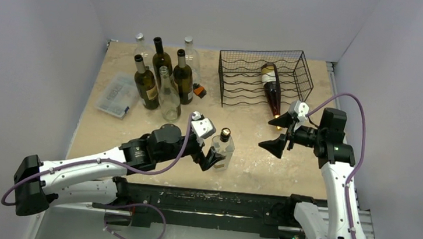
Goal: Take the wine bottle off the wine rack
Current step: Place the wine bottle at the center of the board.
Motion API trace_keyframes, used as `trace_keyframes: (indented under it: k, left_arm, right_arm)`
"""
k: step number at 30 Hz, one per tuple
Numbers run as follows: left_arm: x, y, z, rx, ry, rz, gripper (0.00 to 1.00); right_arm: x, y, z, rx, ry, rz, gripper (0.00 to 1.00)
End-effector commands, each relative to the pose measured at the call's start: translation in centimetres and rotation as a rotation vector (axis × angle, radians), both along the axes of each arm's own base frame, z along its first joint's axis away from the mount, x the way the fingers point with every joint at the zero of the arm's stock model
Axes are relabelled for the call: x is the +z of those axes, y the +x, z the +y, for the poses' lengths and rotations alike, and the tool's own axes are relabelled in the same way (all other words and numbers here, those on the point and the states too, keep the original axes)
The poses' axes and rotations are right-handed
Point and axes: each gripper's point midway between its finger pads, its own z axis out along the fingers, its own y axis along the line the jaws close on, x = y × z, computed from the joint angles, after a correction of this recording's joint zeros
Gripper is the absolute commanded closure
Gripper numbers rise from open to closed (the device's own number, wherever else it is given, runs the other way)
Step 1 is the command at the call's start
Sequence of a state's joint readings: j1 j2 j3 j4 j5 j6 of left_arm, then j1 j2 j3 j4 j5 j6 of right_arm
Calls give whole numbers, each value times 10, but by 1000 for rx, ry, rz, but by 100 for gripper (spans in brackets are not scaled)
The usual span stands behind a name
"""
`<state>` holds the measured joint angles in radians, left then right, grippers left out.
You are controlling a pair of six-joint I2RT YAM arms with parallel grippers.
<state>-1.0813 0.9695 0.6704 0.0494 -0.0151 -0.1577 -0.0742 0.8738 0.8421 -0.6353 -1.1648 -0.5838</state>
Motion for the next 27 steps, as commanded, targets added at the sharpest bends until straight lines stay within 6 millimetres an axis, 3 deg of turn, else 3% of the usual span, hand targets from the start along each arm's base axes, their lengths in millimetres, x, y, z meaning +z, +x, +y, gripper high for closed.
trace_keyframes:
  k: [1,21,27]
  left_arm:
    - [30,-2,-4,7,-38,34,5]
    - [65,18,-24,19,-65,-147,11]
    - [66,31,-31,54,-41,-171,22]
  right_arm:
    - [0,-1,-2,-8,-14,-22,1]
    - [-3,0,-3,-8,-22,-13,1]
    - [-4,1,-3,-10,-25,-12,1]
